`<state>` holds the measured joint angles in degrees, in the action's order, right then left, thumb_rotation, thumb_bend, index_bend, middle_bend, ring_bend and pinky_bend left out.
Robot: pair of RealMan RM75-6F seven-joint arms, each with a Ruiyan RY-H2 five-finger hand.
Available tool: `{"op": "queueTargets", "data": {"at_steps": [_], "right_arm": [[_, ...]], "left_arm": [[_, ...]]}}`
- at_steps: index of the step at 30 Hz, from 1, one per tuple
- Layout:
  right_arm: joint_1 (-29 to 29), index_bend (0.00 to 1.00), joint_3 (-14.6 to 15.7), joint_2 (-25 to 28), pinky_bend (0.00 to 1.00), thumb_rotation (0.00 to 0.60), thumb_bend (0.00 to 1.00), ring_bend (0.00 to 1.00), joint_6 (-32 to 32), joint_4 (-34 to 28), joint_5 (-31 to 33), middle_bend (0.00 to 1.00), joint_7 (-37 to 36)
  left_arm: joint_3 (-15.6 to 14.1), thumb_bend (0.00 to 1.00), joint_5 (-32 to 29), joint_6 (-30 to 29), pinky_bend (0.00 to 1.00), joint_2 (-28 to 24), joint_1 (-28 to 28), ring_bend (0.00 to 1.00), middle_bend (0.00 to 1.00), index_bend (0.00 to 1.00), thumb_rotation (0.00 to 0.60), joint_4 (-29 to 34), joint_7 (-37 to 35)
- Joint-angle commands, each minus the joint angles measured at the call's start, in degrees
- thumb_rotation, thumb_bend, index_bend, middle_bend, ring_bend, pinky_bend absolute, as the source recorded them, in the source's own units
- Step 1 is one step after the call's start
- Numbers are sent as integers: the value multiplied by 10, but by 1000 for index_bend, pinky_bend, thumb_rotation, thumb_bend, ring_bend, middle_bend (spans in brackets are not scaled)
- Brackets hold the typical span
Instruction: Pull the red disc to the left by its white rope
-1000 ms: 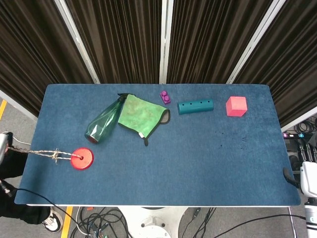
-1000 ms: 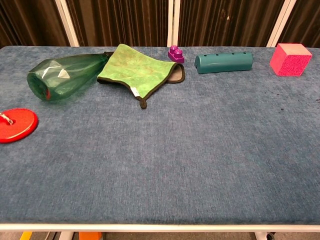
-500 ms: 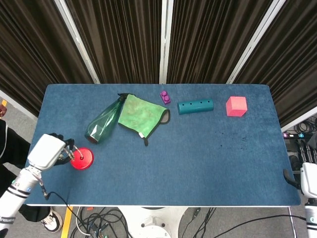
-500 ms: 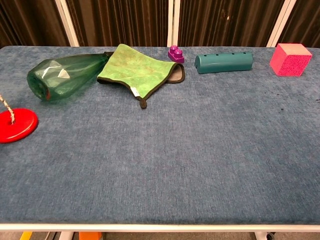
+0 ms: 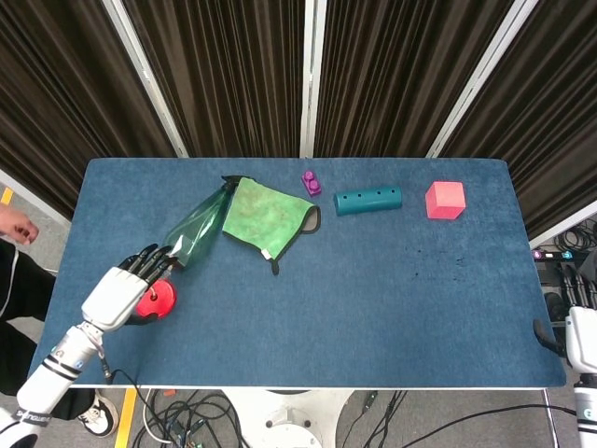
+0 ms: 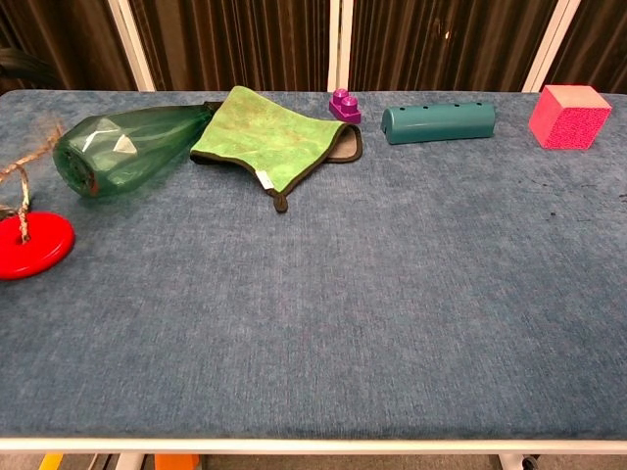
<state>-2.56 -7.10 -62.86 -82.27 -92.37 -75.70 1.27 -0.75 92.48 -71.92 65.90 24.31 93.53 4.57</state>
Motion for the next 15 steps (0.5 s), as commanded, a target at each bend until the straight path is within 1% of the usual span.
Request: {"op": "queueTargets", "data": {"at_steps": [1, 6, 12, 15], "right_arm": [[0, 0, 0, 1, 0, 600, 253, 0, 0, 0, 0, 0, -1], [-1, 0, 1, 0, 0, 600, 253, 0, 3, 1, -1, 0, -1], [-3, 0, 1, -2, 0, 600, 253, 0, 0, -4, -6, 0, 4], [-1, 0, 1, -1, 0, 600, 253, 0, -3, -5, -6, 0, 3]], "left_arm": [[-4, 58, 9, -24, 233, -6, -14, 3, 64, 84, 600, 7, 1], [-12, 58, 27, -63, 230, -11, -38, 4, 45, 84, 600, 0, 6], [-15, 58, 21, -80, 229, -20, -57, 4, 45, 83, 600, 0, 3], [-18, 58, 10, -97, 229, -21, -78, 3, 45, 84, 600, -4, 14]]}}
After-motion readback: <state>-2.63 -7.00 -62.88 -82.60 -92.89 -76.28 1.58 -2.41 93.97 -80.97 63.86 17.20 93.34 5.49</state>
